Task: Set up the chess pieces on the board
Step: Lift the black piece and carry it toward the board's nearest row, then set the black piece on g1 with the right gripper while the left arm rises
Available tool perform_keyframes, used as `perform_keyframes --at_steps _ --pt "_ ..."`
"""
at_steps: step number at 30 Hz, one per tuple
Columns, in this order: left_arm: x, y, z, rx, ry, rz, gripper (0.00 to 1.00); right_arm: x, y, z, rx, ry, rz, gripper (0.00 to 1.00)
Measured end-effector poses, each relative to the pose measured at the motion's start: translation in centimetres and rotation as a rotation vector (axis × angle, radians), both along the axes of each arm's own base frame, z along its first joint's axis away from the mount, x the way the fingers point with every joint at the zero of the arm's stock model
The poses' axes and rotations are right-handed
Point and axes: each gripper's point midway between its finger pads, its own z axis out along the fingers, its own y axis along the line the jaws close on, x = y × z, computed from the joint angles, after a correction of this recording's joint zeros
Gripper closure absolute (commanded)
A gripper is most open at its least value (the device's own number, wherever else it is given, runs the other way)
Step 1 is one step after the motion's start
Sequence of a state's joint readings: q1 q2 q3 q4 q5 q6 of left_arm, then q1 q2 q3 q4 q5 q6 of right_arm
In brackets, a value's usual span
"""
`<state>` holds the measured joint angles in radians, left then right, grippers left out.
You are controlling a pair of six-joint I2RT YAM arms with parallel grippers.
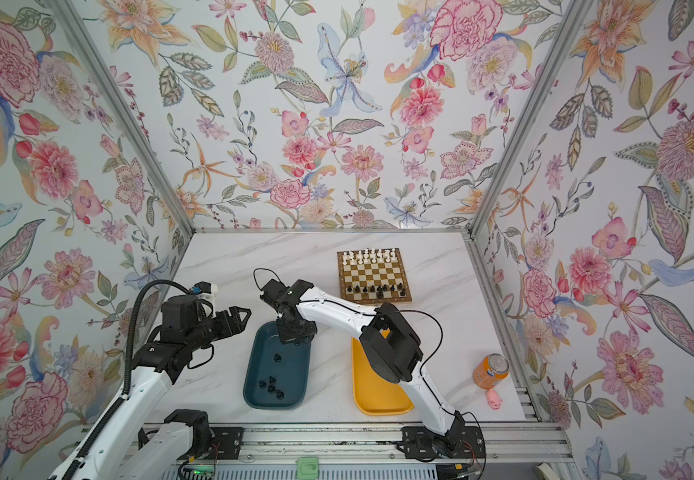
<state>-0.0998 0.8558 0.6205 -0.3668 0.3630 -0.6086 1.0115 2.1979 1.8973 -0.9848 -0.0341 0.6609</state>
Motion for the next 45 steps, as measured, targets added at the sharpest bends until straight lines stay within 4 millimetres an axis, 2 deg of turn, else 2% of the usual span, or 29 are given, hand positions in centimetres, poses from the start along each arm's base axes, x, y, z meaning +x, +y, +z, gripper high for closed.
perform_keyframes --at_steps 6,10,14,19,24,28,37,42,45 --pt "0.9 0.6 0.2 -0.001 -0.006 0.023 0.19 1.4 -0.8 3.7 0.041 -0.055 -0.014 1.0" --pt "1.9 0.7 0.7 -0.002 -0.022 0.029 0.19 3.4 -2.0 7.0 0.077 -0.113 -0.038 1.0" --pt "2.9 0.6 1.0 -0.007 -0.035 0.032 0.18 5.8 -4.9 9.8 0.08 -0.17 -0.087 1.0" --pt "4.1 0.5 0.2 -0.019 -0.019 0.038 0.18 7.8 -9.8 11.5 0.049 -0.212 -0.159 1.0" --pt "5.9 -0.8 0.7 -0.03 -0.023 0.016 0.19 8.9 -15.0 11.4 -0.009 -0.217 -0.234 1.0" --pt "7.8 -3.3 2.0 -0.049 -0.055 -0.036 0.19 9.8 -19.3 10.6 -0.061 -0.205 -0.298 1.0" --pt "11.1 -8.0 2.6 -0.075 -0.061 -0.117 0.19 11.0 -27.6 7.9 -0.117 -0.156 -0.452 1.0" --pt "12.8 -9.7 3.2 -0.085 -0.072 -0.139 0.19 12.0 -30.2 6.8 -0.108 -0.149 -0.511 1.0" --pt "13.9 -10.3 3.7 -0.088 -0.082 -0.146 0.2 12.8 -30.9 6.5 -0.094 -0.155 -0.526 1.0"
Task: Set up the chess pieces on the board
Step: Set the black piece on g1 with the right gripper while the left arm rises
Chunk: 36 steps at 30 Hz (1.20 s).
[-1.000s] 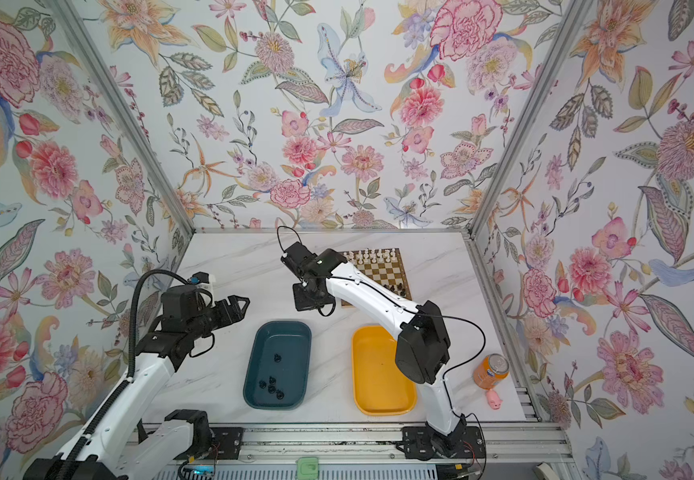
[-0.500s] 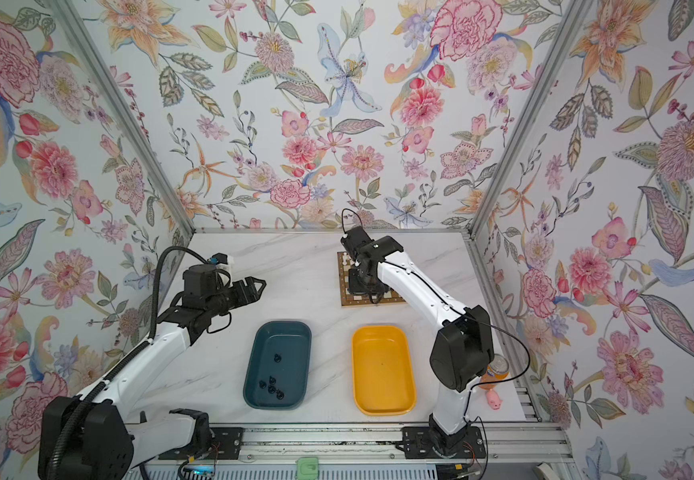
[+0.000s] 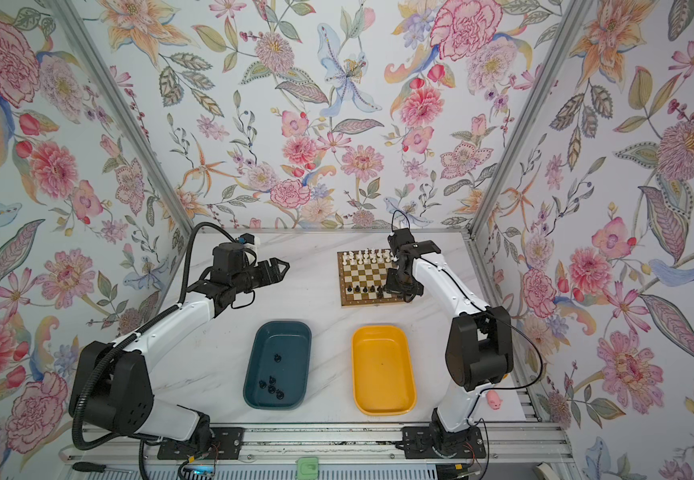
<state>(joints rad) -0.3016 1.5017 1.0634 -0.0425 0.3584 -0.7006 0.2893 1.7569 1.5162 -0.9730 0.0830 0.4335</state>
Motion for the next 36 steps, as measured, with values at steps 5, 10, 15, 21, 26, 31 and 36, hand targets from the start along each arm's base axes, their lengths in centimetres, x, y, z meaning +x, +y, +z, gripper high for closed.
perform_keyframes --at_steps 5,10,15,21,26,31,36 --pt "1.2 -0.9 0.5 -0.003 -0.009 -0.009 0.2 1.3 -0.5 -1.6 0.021 0.01 -0.007 1.0" --pt "2.2 -1.6 -0.3 -0.004 0.004 -0.017 0.2 2.2 -0.5 -3.9 0.03 0.046 -0.001 1.0" --pt "3.0 -2.9 -0.1 -0.005 -0.001 -0.04 0.2 3.1 -0.2 -5.5 0.041 0.076 0.01 1.0" --pt "3.9 -5.4 0.8 -0.016 -0.019 -0.095 0.2 4.5 -0.2 -5.7 0.054 0.062 0.012 1.0" --pt "4.2 -6.9 0.9 -0.031 -0.02 -0.139 0.2 5.5 -0.2 -6.1 0.064 0.058 0.009 1.0" --pt "3.9 -7.5 0.8 -0.04 -0.013 -0.167 0.2 5.6 -0.1 -6.6 0.068 0.069 0.011 1.0" --pt "3.9 -7.6 0.6 -0.039 -0.01 -0.168 0.2 6.0 0.0 -7.0 0.065 0.075 0.02 1.0"
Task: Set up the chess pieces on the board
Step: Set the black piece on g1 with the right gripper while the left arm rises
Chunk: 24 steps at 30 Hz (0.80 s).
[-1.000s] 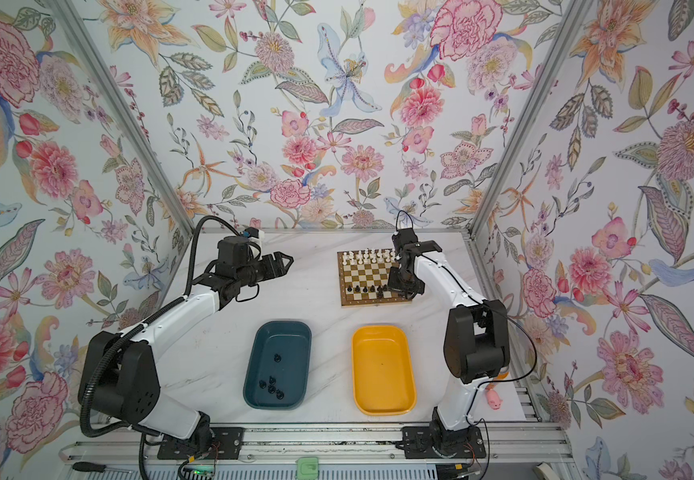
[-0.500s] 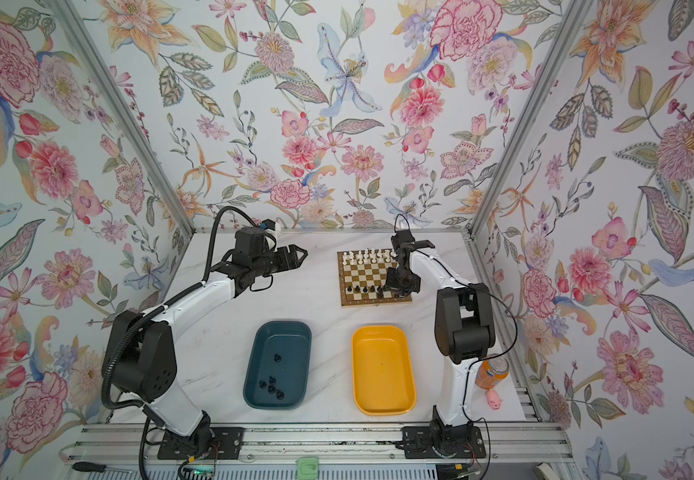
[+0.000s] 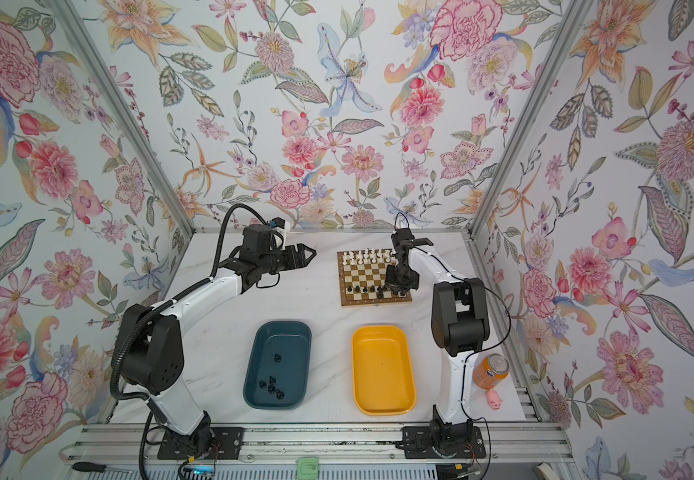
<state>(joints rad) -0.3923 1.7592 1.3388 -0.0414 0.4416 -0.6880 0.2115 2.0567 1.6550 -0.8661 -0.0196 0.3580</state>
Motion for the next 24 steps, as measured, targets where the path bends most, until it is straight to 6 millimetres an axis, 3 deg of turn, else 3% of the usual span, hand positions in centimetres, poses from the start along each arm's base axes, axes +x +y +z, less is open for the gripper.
perform_keyframes --at_steps 13,24 --pt "0.06 -0.03 -0.05 0.001 0.002 0.0 0.2 0.28 0.12 -0.46 -0.001 0.006 0.015 1.0" --pt "0.06 -0.03 -0.05 0.001 0.002 0.0 0.2 0.28 0.11 -0.46 -0.005 0.005 0.029 0.79"
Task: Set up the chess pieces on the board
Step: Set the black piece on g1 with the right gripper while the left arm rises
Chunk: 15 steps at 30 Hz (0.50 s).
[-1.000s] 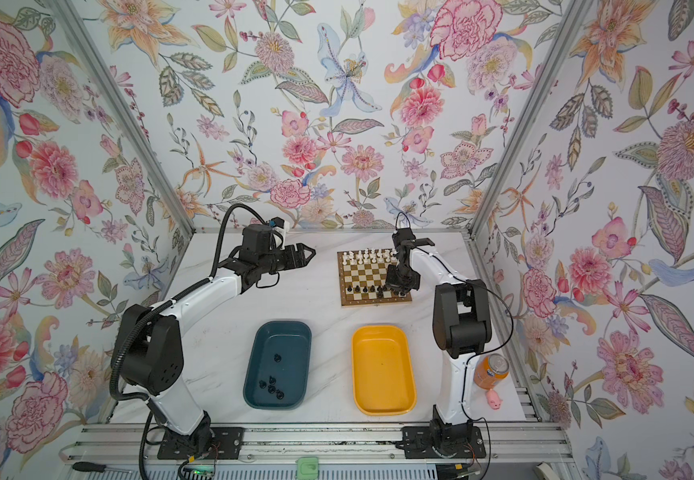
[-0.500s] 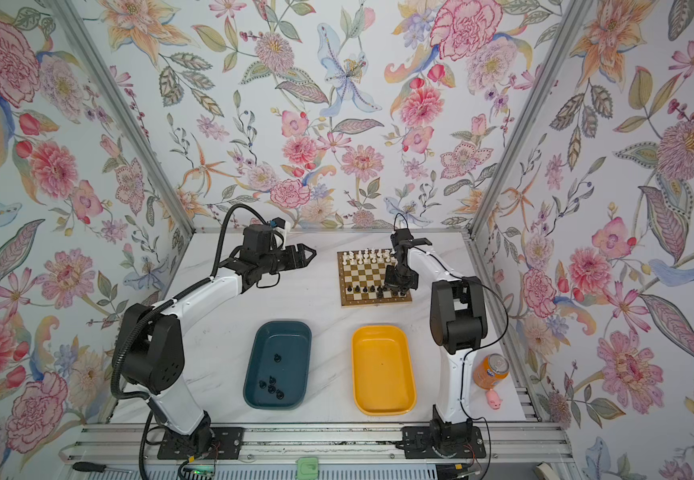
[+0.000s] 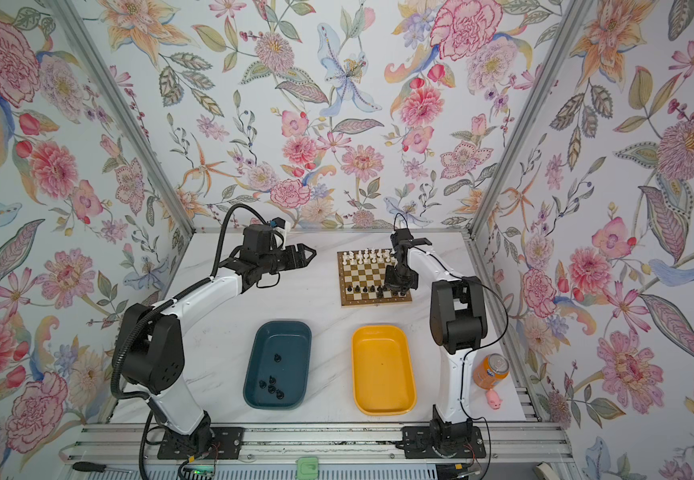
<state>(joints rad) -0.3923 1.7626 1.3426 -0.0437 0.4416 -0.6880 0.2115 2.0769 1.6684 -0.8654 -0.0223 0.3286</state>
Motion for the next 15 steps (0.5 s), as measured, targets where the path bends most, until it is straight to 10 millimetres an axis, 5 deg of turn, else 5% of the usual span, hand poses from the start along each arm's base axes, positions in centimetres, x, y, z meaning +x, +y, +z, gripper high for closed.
perform_keyframes --at_steps 3,15 --pt "0.0 0.0 0.0 0.0 0.0 0.0 0.2 0.0 0.0 0.0 -0.002 0.0 0.006 0.71" --pt "0.0 0.0 0.0 0.0 0.0 0.0 0.2 1.0 0.2 1.8 0.005 -0.047 0.011 0.67"
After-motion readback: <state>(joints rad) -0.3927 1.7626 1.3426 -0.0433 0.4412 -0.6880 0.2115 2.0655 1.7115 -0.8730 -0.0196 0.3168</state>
